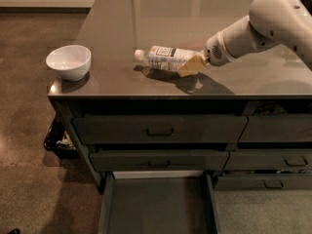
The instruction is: Pick blue plastic bottle from bottom drawer and place on counter
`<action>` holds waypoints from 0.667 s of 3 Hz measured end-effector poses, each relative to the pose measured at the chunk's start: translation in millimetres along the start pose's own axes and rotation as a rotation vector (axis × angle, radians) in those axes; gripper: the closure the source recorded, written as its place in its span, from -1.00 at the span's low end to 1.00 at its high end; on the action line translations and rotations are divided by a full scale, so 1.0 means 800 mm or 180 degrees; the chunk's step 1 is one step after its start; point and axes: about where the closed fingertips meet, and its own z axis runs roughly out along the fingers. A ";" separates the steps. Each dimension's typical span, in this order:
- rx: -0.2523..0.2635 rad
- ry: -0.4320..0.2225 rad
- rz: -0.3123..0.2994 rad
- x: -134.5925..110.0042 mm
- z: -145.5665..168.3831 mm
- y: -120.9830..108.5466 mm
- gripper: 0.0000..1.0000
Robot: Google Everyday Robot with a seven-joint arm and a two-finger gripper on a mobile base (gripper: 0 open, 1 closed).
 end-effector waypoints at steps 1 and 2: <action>0.0000 0.0000 0.0000 0.000 0.000 0.000 -0.69; 0.0000 0.0000 0.0000 0.000 0.000 0.000 -1.00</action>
Offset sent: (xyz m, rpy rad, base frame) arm 0.0000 0.0000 0.0000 0.0000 0.0000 0.0000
